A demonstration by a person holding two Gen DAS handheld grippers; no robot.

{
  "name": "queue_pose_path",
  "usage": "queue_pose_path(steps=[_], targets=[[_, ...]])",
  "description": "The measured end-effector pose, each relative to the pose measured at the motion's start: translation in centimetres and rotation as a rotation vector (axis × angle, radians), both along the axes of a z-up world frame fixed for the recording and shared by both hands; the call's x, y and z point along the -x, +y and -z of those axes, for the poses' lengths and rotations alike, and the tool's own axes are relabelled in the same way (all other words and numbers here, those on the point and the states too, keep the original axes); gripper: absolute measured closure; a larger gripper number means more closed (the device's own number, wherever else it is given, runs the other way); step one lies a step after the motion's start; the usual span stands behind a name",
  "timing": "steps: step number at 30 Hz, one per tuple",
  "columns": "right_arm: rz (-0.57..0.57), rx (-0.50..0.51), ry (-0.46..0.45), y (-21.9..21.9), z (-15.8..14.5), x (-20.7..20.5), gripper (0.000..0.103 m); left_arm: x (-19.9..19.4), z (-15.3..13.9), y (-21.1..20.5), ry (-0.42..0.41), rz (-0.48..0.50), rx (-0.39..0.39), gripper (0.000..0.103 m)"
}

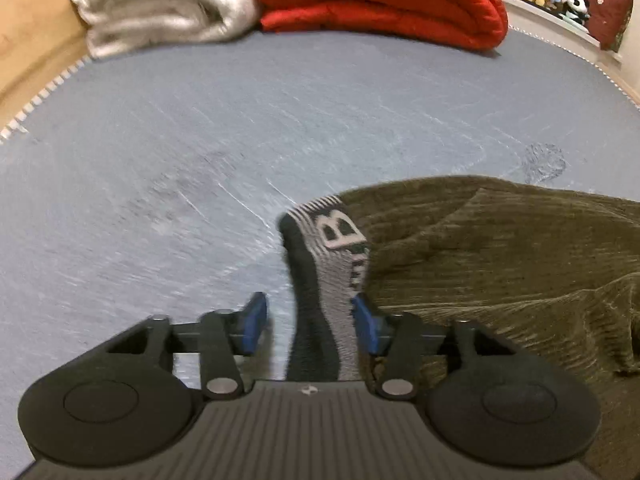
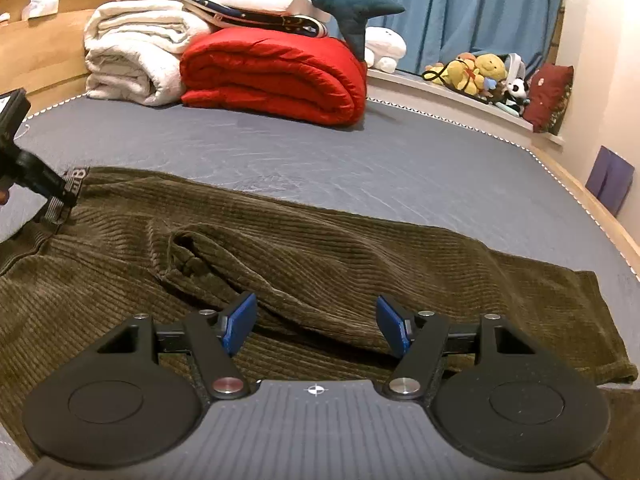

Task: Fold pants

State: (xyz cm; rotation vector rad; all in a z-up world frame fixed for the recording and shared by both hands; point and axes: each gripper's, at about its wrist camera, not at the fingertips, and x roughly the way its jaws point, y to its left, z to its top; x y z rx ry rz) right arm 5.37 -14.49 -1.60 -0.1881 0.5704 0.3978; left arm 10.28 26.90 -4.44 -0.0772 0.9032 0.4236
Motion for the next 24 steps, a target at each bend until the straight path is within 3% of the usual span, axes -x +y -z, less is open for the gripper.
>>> queue_pose_path(steps=[3,7,9,13,16,18,19,21,24], targets=[[-0.010,0.000,-0.011,0.0,-0.3,0.5,0.033,1.4,-2.2,-1.2,-0.053,0.000,-0.017,0.048],[-0.018,-0.006,-0.019,0.2,-0.7,1.0,0.032,3.7,-4.4,-3.7,-0.093,0.063,0.102,0.048],[-0.016,-0.016,-0.019,0.3,-0.9,1.1,0.032,4.7,-4.7,-5.8,-0.050,0.137,0.111,0.048],[-0.026,-0.045,-0.022,0.5,-1.7,1.6,0.032,7.5,-3.4,-10.6,0.074,0.343,0.013,0.048],[-0.040,-0.049,-0.043,0.7,-2.3,2.3,0.031,9.7,-1.2,-12.3,0.145,0.437,-0.026,0.053],[-0.045,-0.050,-0.053,0.6,-2.5,2.7,0.031,10.3,1.1,-11.6,0.256,0.424,-0.005,0.059],[-0.047,-0.050,-0.057,0.6,-2.6,2.9,0.030,10.7,2.0,-10.8,0.270,0.396,0.030,0.059],[-0.045,-0.049,-0.057,0.4,-2.7,3.1,0.030,11.1,1.7,-10.3,0.258,0.377,0.062,0.059],[-0.042,-0.047,-0.057,0.0,-2.7,3.4,0.030,11.6,1.6,-10.9,0.243,0.385,0.025,0.059]])
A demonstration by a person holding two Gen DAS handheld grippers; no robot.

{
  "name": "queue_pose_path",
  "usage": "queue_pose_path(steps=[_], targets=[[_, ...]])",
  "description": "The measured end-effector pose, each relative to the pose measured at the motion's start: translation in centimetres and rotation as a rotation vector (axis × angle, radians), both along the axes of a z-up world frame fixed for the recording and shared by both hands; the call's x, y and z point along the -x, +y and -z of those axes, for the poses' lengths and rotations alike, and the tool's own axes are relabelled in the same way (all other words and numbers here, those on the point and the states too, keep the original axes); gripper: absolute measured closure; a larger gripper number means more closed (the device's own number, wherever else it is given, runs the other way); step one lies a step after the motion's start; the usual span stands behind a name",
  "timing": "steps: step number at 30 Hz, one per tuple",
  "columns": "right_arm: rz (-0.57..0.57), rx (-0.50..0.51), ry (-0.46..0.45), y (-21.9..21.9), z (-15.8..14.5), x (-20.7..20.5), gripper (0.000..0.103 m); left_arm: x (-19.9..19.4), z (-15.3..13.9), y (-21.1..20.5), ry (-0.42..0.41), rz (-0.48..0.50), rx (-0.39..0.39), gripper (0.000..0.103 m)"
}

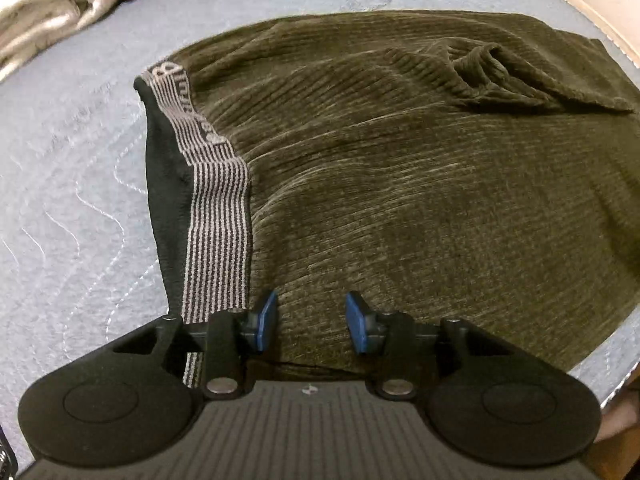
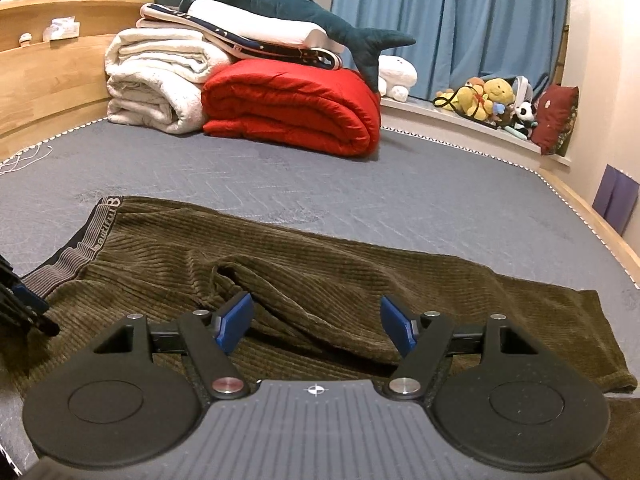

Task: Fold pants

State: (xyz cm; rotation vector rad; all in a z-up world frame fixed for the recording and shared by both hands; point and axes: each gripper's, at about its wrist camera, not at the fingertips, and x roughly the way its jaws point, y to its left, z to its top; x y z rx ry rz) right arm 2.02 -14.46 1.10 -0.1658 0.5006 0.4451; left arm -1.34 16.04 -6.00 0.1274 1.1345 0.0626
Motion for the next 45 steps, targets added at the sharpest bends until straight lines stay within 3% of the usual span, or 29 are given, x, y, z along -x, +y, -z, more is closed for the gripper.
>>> queue_pose_path(steps=[3,8,14,17,28,33,38,42,45], targets=[[0.012,0.001,-0.003,-0.5,0.0,0.1,0.030,0.2,-1.0,-1.9,-0.060,0.047,-0.072,0.058],[0.025,0.006,-0.002,-0.9,0.2,0.3,0.029,0.3,-2.4,-4.2,-0.138,0.182,0.006,0.055],[0.029,0.017,0.003,-0.8,0.6,0.3,0.029,0.6,-1.3,-4.6,-0.065,0.265,0.082,0.055],[0.028,0.017,0.004,-0.7,0.6,0.3,0.029,1.4,0.7,-3.7,0.030,0.270,0.029,0.052],[0.024,0.014,0.008,-0.8,0.6,0.0,0.029,2.4,0.3,-3.1,0.038,0.322,-0.002,0.052],[0.026,0.010,-0.002,-0.8,0.4,0.1,0.029,1.9,-1.1,-3.0,-0.042,0.315,0.051,0.040],[0.036,-0.013,-0.008,-1.3,-0.2,0.0,0.028,1.0,-2.9,-3.5,-0.127,0.292,0.112,0.039],[0.048,-0.059,0.038,-2.4,-1.0,-0.8,0.028,0.3,-3.9,-4.5,-0.176,0.272,0.125,0.037],[0.087,-0.144,0.102,-4.0,-3.0,-1.9,0.028,-0.7,-4.6,-5.0,-0.219,0.245,0.131,0.030]])
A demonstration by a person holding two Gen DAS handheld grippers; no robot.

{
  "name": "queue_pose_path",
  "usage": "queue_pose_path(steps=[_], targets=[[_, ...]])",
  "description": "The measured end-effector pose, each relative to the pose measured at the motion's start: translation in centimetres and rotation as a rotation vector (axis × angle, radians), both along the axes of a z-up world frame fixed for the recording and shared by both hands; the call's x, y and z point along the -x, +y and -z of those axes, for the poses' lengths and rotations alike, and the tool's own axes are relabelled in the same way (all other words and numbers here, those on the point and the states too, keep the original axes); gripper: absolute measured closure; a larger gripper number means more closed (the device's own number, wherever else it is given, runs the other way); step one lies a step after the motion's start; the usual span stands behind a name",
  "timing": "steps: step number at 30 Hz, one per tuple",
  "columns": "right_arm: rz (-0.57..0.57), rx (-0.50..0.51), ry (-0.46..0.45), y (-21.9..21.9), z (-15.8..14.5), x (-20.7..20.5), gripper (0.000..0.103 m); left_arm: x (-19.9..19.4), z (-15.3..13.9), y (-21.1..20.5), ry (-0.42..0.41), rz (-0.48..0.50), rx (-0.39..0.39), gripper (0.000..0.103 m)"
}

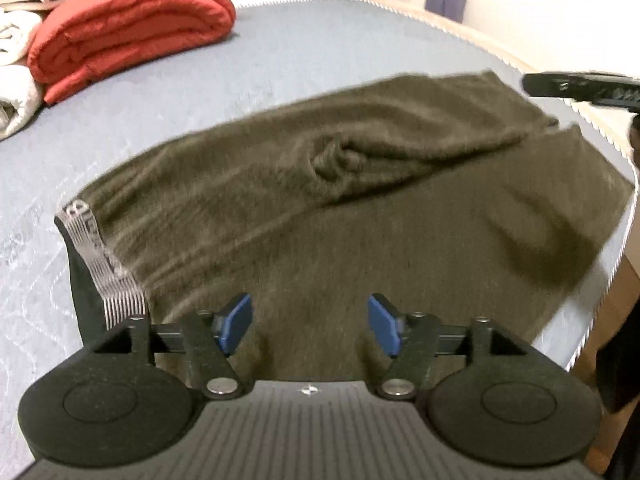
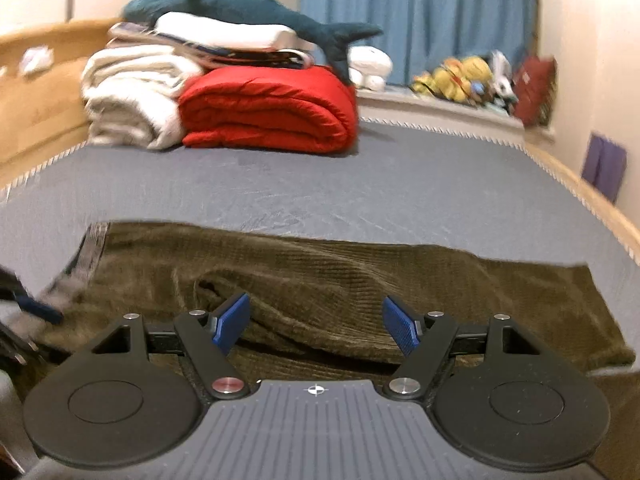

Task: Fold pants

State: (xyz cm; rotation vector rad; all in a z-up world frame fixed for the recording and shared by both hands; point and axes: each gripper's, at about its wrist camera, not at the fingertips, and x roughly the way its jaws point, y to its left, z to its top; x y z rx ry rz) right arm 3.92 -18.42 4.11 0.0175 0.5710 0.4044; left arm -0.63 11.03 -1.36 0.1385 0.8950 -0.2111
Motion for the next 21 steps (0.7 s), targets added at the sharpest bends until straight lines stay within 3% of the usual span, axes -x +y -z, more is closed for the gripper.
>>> queue_pose_path(steps=[4,7,9,13,21], targets=[[0.042,-0.095,0.002,-2.3,-2.5,-1.1,0.027,-1.4,-1.1,-0.4,-0.079,-0.075,0.027,0.029],[0.119,-0.042,-0.119,-3.7,-2.4,-1.5,0.023,-2.4,-1.6,-0.2,-0.126,-0.129,0.059,0.029],[0.174,0.003,-0.154,-4.3,-1.0,-2.0,0.018,-3.0,-2.1,-0.5,-0.155,-0.143,0.092,0.029],[0.197,0.002,-0.051,-5.1,1.6,-3.5,0.017,-4.0,-2.2,-1.6,-0.169,-0.148,0.085,0.029],[0.151,-0.003,0.009,-4.1,3.9,-5.1,0.016,-6.4,-1.4,-3.1,-0.176,-0.147,0.055,0.027]])
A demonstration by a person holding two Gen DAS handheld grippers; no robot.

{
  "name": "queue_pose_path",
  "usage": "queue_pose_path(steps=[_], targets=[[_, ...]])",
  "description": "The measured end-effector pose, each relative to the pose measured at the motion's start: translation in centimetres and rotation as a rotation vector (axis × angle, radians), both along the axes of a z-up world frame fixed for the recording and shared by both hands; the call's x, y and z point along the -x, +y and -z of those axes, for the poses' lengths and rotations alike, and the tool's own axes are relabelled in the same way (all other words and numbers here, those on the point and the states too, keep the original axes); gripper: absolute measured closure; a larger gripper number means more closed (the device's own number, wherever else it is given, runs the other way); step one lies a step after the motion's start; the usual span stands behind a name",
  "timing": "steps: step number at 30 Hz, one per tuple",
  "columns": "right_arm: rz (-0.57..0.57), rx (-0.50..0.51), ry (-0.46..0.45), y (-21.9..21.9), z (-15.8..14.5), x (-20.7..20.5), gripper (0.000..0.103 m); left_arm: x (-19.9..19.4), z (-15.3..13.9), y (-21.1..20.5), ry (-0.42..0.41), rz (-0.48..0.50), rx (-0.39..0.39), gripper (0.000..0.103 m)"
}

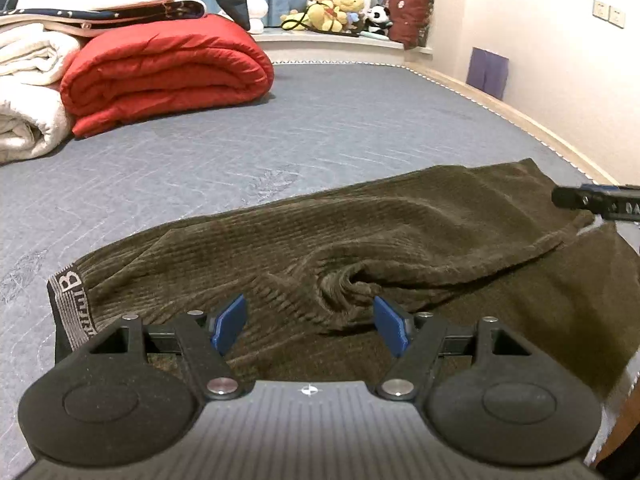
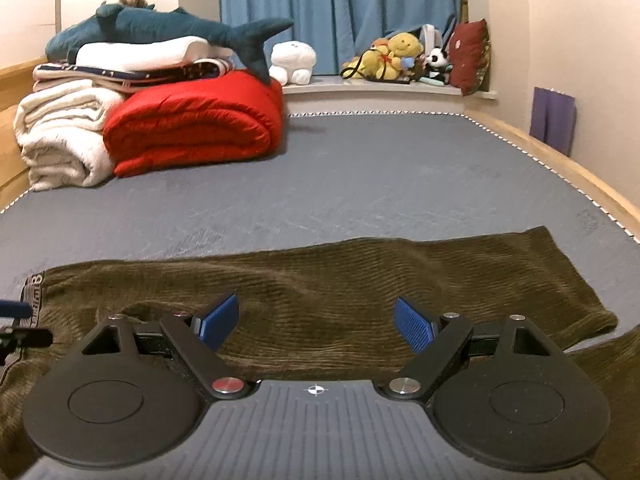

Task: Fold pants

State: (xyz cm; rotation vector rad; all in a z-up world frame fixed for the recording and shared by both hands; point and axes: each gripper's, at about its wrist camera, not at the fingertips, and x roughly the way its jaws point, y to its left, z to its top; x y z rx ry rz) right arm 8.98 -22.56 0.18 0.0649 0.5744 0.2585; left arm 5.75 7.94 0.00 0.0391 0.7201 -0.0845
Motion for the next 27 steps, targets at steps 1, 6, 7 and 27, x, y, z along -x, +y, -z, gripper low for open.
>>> queue_pose_path(steps=[1,6,7,27], targets=[[-0.005,0.003,0.002,0.2,0.1,-0.1,0.012,-0.4,0.0,-0.1,-0.005,-0.006,0.003,0.027],[-0.040,0.041,-0.001,1.2,0.2,-0.9,0.001,-1.8,0.6,-0.4,0.000,-0.006,0.001,0.027],[-0.045,0.054,-0.008,1.4,0.2,-1.0,0.001,-2.0,0.7,-0.4,0.005,-0.004,0.000,0.027],[-0.067,0.145,-0.058,3.2,1.2,-3.1,0.001,-4.6,2.2,-1.4,0.040,0.033,-0.027,0.042]])
